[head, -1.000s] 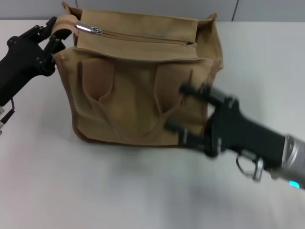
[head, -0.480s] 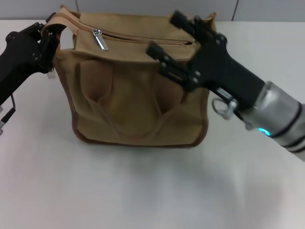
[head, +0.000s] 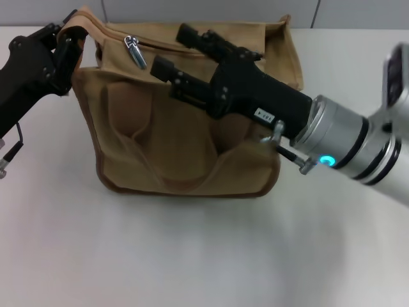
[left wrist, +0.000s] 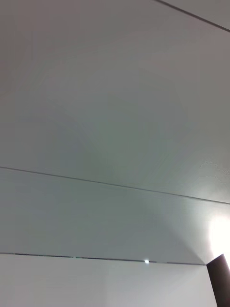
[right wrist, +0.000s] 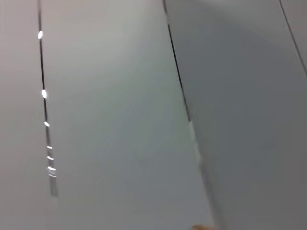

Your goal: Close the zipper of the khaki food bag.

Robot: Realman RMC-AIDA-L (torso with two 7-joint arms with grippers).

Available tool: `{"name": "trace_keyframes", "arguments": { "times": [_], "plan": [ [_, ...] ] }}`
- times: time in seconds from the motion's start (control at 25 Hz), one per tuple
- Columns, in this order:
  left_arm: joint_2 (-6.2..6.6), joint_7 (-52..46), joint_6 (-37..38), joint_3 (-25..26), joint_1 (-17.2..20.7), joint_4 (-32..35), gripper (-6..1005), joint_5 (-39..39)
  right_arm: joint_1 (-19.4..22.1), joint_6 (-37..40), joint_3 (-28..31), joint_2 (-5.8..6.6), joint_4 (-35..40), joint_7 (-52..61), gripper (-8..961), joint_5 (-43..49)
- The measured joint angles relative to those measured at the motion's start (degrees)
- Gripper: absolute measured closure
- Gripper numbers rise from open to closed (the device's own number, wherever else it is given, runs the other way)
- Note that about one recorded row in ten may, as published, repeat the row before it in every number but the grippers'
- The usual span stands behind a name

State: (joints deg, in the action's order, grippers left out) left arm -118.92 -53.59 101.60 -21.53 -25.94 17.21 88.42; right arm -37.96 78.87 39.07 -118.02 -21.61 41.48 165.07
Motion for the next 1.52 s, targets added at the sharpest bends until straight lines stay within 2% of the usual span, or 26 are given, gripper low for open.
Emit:
{"name": "trace_keyframes", "arguments": {
  "times": [0.04, 0.08, 0.16, 0.24, 0.44, 1.08, 1.52],
  "plan": [
    [0.00, -0.01, 0.11, -0.09, -0.32, 0.03, 969, 0.00, -1.85, 1.02, -0.12, 0.79, 1.10, 9.25, 168, 1.43],
    [0.00, -0.01, 0.11, -0.09, -0.32, 0.03, 969, 0.00, -1.85, 1.02, -0.12, 0.79, 1.10, 9.25, 168, 1.43],
    [-0.01, -0.02, 0.37, -0.11, -0.70, 0.03, 969, 0.00, -3.82, 2.30, -0.45, 1.09, 3.02, 17.54, 168, 1.97],
    [-0.08, -0.02, 0.85, -0.16, -1.33, 0.03, 969, 0.00, -5.73, 2.99, -0.57, 0.60, 5.81, 24.11, 168, 2.08],
    [-0.17, -0.02, 1.18, -0.18, -2.01, 0.02, 969, 0.00, -6.66, 2.41, -0.52, -0.62, 8.32, 28.53, 168, 2.12],
    [-0.17, 0.01, 1.10, -1.19, -5.08, -1.53, 968, 0.18, -6.93, -0.53, -1.98, -1.25, 8.19, 29.79, 168, 2.16],
    [-0.26, 0.56, 0.94, -1.67, -5.14, -2.44, 968, 0.24, -7.19, 2.04, -1.76, -1.34, 7.72, 28.81, 172, 2.20]
  ]
}}
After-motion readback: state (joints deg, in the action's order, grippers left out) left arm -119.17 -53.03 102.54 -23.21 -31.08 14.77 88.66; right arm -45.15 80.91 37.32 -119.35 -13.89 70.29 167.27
